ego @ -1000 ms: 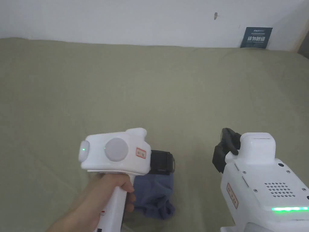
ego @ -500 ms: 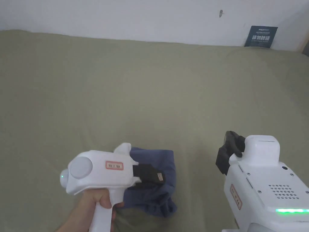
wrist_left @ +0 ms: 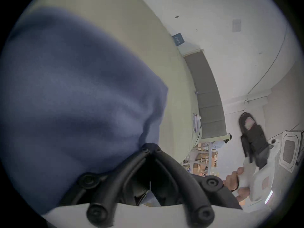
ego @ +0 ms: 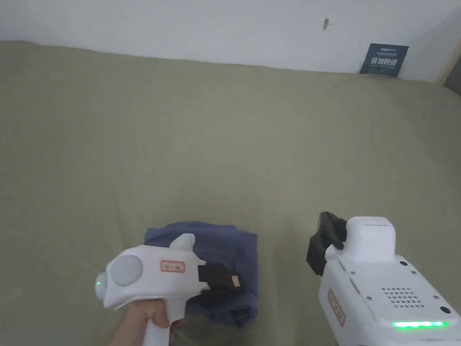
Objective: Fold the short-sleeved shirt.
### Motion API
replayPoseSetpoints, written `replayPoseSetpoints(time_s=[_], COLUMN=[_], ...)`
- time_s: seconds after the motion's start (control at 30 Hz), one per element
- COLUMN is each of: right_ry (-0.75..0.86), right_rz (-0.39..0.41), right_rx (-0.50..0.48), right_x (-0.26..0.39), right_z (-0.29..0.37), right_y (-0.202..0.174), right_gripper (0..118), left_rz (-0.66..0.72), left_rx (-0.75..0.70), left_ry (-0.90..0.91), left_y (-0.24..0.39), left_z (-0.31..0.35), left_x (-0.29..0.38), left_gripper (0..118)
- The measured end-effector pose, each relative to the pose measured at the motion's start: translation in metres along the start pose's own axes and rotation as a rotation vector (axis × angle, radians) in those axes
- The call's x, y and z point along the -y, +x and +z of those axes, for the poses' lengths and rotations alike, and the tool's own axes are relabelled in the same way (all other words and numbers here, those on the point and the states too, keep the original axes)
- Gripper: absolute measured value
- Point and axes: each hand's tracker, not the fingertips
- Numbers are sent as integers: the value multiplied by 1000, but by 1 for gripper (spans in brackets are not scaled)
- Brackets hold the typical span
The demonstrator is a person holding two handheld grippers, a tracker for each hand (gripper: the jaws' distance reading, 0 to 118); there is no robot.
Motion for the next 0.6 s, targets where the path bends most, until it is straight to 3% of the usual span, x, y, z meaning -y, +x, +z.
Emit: replayPoseSetpoints(time_s=[0.17,0.27,0.37,0.47,0.6], right_ry=[-39,-96,-220,-337,-527], right_rz=[16,-14,-17,2,-45], right_rx=[-70,-136,-199,-202,-211], right_x=[9,20,38,56,70], right_z=[-13,-27,-49,-69,-93], right_y=[-26,-48,-67,-82,-85], right_gripper=[8,8,8,8,8], left_rz=[-74,-100,-80,-43,-18], left_rx=[-57,-130,-174,-267,-304], left_ry=[125,187,226,239,243], left_y=[16,10,-3,-20,-38], left_z=[66,102,126,139,147], left_x=[-4,-5,-5,-8,-10], left_gripper=[0,0,0,0,0])
